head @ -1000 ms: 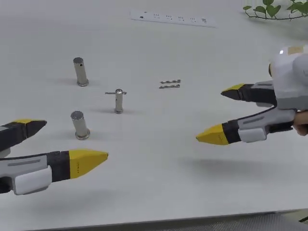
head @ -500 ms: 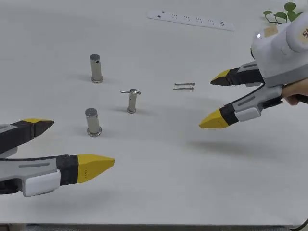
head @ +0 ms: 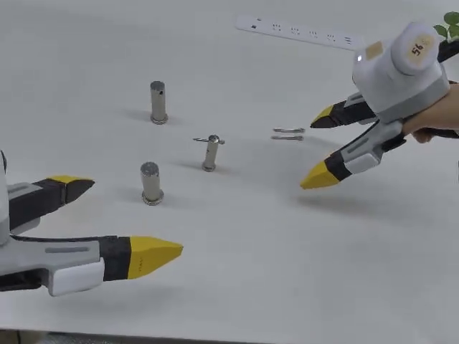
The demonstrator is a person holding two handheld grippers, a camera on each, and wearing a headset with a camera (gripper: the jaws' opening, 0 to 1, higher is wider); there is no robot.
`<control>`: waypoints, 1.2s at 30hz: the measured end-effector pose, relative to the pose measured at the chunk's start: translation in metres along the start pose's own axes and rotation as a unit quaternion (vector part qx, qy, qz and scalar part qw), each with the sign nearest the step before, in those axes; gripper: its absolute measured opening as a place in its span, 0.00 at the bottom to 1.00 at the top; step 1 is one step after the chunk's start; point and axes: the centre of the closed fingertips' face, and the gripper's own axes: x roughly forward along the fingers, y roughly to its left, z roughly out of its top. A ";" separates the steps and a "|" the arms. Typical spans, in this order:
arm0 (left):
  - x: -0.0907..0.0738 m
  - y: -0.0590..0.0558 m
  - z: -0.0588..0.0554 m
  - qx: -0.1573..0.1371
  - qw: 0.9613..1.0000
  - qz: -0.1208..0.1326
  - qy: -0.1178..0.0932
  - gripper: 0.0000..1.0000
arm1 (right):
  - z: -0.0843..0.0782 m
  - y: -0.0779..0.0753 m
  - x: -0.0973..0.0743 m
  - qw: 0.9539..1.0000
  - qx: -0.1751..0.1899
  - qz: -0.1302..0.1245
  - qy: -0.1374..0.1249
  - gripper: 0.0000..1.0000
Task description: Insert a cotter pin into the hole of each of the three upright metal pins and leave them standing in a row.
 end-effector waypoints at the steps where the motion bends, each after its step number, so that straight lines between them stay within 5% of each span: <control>1: 0.000 0.000 0.000 -0.001 1.000 0.000 0.000 0.98 | 0.001 -0.002 0.001 1.000 0.001 0.001 -0.002 0.75; 10: 0.000 0.009 -0.002 -0.011 1.000 0.010 0.003 0.94 | 0.004 -0.010 0.013 0.999 -0.031 0.003 0.011 0.58; 36: -0.005 0.022 -0.007 -0.033 0.999 0.028 0.003 0.90 | -0.004 -0.024 0.024 0.997 -0.046 0.007 0.065 0.41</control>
